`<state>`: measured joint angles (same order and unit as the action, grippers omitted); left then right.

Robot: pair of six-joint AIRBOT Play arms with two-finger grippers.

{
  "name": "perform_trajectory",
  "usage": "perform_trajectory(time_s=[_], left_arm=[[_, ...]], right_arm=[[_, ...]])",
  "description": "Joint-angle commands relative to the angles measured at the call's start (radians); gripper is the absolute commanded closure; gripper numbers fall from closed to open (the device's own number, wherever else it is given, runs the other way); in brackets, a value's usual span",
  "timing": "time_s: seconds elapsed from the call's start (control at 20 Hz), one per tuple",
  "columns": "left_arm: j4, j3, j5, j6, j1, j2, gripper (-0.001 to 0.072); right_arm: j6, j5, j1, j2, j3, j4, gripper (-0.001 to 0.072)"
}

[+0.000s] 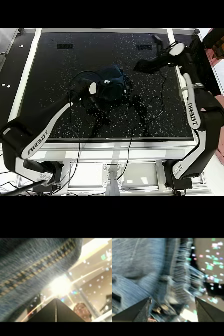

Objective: Fold the clothes and pants, and hang the long-sleeved shirts on hangers.

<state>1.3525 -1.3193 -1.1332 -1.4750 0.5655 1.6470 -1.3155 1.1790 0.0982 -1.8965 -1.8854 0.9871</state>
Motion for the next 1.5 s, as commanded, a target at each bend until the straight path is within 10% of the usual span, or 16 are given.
perform_trajectory(time_s=[0.0, 0.2, 0.4, 0.65, 1.0, 1.25, 1.45], left_arm=[[0.0, 0.041, 0.081, -0.002, 0.007, -0.081, 0.0694], [0.117, 0.041, 0.246, -0.037, 0.005, -0.277, 0.0694], [0.528, 0.041, 0.505, -0.35, -0.043, -0.277, 0.0694], [0.534, 0.041, 0.634, -0.443, -0.158, -0.104, 0.0694], [0.52, 0.041, 0.552, -0.433, -0.112, 0.014, 0.0694], [0.395, 0.051, 0.364, -0.183, -0.018, 0.018, 0.0694], [0.389, 0.071, 0.362, -0.178, 0.035, 0.024, 0.0694]], right_arm=[[0.002, -0.114, 0.093, -0.023, -0.001, 0.084, 0.008], [0.002, -0.122, 0.142, -0.067, -0.003, 0.152, 0.0081], [0.054, 0.01, 0.177, -0.124, -0.002, 0.222, 0.009], [0.258, 0.121, 0.169, -0.119, 0.001, 0.209, 0.009], [0.369, 0.136, 0.128, -0.015, 0.002, 0.174, 0.0091], [0.051, 0.087, 0.016, 0.037, 0.004, 0.195, 0.009], [-0.018, 0.093, -0.003, 0.018, 0.026, 0.097, 0.0084]])
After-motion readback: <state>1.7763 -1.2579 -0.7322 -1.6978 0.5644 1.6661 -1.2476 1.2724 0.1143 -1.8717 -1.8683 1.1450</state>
